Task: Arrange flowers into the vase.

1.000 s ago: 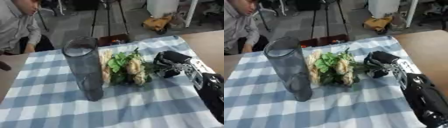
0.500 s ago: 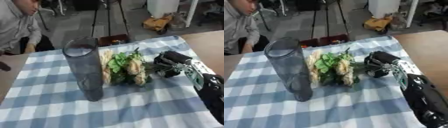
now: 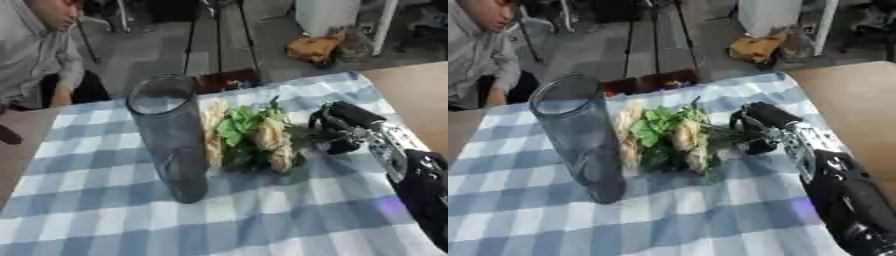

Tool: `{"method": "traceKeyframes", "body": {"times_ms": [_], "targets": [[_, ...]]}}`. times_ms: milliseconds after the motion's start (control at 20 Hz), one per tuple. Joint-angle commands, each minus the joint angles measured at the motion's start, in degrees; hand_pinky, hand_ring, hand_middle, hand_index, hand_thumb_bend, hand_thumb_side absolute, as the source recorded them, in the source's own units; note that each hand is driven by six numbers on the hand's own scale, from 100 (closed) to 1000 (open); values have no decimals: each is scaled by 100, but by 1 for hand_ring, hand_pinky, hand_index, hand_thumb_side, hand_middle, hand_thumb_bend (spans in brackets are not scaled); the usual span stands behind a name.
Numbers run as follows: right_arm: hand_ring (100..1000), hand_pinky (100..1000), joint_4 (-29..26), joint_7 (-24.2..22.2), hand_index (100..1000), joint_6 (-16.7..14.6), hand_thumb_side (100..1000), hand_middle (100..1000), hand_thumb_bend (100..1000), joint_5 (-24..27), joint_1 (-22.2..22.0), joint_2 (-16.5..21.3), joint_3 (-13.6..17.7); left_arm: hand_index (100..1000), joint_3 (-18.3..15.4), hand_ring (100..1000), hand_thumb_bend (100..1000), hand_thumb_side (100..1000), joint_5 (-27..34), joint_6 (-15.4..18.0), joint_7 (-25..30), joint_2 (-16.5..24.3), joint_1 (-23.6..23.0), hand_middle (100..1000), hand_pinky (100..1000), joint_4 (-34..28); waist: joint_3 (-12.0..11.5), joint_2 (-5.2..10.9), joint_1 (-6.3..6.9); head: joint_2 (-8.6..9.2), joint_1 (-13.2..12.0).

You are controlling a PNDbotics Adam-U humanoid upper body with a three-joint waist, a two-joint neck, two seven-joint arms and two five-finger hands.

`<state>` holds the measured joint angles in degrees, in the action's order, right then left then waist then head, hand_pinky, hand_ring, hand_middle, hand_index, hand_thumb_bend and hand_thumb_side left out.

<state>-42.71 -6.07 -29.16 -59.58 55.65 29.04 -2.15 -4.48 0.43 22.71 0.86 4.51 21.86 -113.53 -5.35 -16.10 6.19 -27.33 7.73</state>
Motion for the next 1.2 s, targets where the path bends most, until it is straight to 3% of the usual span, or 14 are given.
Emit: {"method": "traceKeyframes", "body": {"times_ms": [50,750,1200], "targets": [[486,312,-44,-9,143,21,100,100,100,96,144,93,6,837,1,639,100,1000,-9,-20,-3,56,40,715,426,-106,-10,90,-35,76,12],[421,231,-130,-192,100,51,100,100,100,386,154,116,23,833,-10,632,100,1000,-28,-52,-56,66,61,711,424,-106,-20,101,-42,74,16],[414,224,-499,-304,100,369,100,100,100,1047,188,161,88,833,-2,630,100,1000,-55,-64,-79,74,62,710,423,-106,-13,136,-48,79,14]]}}
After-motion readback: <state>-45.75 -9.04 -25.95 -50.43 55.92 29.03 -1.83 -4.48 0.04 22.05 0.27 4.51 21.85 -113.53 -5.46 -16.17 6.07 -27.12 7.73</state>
